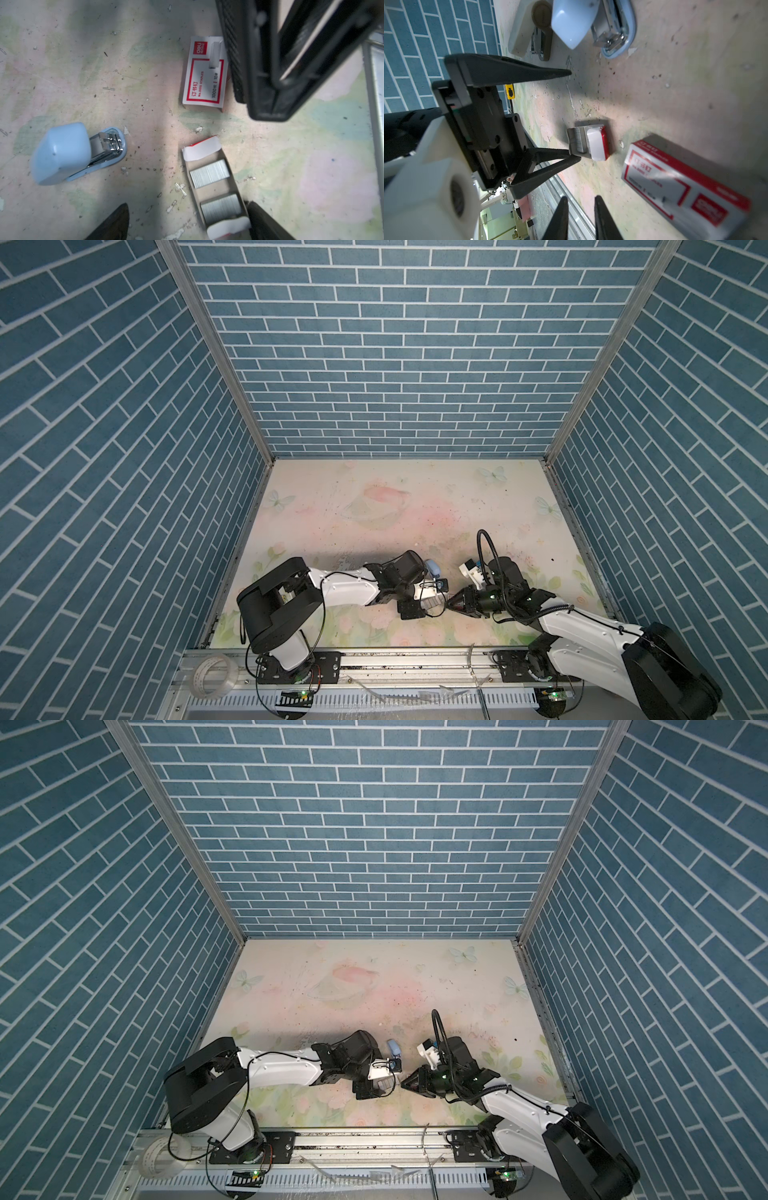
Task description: Load the staples into the stapler
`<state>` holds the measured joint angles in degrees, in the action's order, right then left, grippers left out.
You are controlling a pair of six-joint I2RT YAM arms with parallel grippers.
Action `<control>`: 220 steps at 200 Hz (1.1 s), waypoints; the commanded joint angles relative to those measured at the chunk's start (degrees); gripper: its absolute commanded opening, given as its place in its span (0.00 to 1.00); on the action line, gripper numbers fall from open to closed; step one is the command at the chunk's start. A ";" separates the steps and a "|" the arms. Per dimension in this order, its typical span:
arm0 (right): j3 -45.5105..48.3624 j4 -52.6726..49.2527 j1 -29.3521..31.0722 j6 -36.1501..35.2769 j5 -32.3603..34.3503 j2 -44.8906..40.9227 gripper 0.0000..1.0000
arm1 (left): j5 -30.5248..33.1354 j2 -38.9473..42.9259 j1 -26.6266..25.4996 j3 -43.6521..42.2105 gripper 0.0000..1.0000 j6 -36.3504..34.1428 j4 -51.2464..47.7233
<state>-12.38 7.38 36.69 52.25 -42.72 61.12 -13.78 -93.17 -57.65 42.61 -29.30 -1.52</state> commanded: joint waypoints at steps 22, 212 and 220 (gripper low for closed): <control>0.01 7.19 3.28 2.89 4.10 5.16 0.24 | 1.94 -0.61 -0.03 -1.13 0.90 0.01 -1.88; -3.20 15.45 7.87 4.18 8.27 16.05 0.21 | 0.62 -0.78 0.08 -1.04 1.00 0.17 -1.91; -3.18 15.82 7.96 4.21 8.27 16.43 0.21 | 0.60 -0.77 0.06 -1.04 0.99 0.20 -1.82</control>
<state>-14.70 21.12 44.10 54.72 -35.11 76.29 -13.13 -93.17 -57.63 42.61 -28.82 -0.89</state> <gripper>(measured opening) 0.213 0.994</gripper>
